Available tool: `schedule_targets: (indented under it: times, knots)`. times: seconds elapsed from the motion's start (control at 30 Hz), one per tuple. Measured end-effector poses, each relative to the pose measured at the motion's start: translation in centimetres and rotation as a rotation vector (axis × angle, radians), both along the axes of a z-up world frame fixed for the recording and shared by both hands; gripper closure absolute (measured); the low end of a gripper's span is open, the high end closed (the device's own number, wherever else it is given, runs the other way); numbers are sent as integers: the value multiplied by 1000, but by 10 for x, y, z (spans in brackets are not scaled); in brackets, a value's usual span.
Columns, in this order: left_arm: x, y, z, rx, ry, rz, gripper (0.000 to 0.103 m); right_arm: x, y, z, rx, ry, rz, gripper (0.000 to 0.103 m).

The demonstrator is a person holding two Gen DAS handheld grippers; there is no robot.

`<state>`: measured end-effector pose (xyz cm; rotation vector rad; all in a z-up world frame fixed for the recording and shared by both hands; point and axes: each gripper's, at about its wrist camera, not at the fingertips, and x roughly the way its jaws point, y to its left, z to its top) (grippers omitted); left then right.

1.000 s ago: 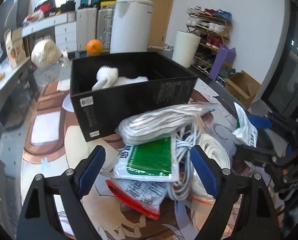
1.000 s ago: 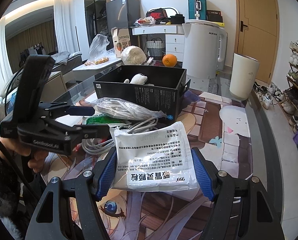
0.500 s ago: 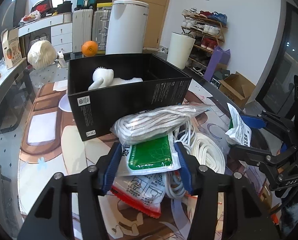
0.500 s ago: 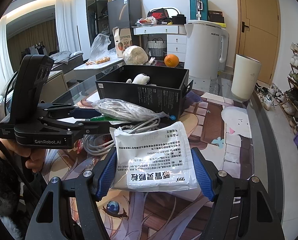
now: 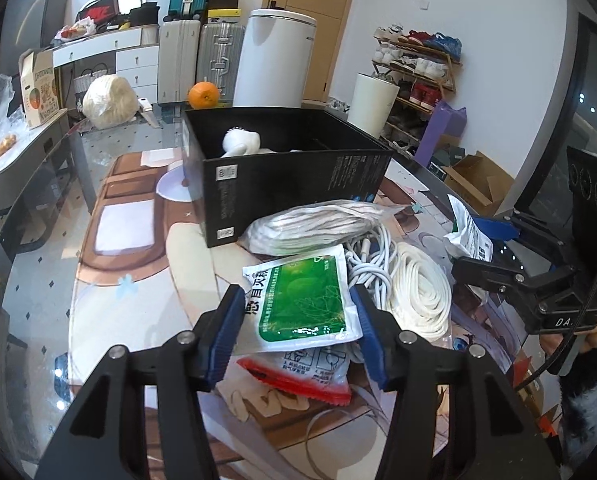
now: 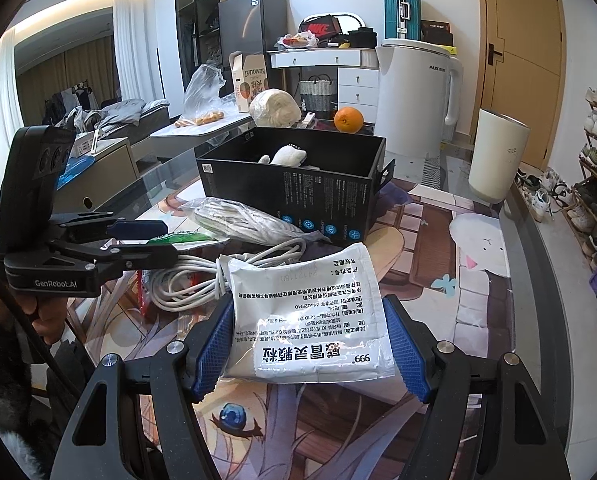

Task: Organize soft objects
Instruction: 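Lift the green packet with the left gripper while the right holds the white packet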

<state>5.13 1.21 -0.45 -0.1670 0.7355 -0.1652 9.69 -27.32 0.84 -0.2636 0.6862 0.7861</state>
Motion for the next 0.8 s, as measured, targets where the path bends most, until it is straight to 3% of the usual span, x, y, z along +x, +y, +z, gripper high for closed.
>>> schedule_targets:
  times: [0.07,0.1,0.5,0.7,0.73,0.8]
  knots:
    - [0,4,-1,-13,2,11,29,0,0,0,-1,1,1,30]
    - [0,5,-1,-15,1,16,26,0,0,0,-2,1,1,30]
    - [23,11,-10,-37,58,32,21,1,2,-3,-7,9,6,30]
    - [25,2,-11,-23,53,-17,45,0,2,-3,-7,8,9,30]
    - [25,2,-11,-28,52,-17,52,0,2,-3,-7,7,10,30]
    - [24,4,-9,-37,39,-16,56,0,2,-3,-8,5,10,30]
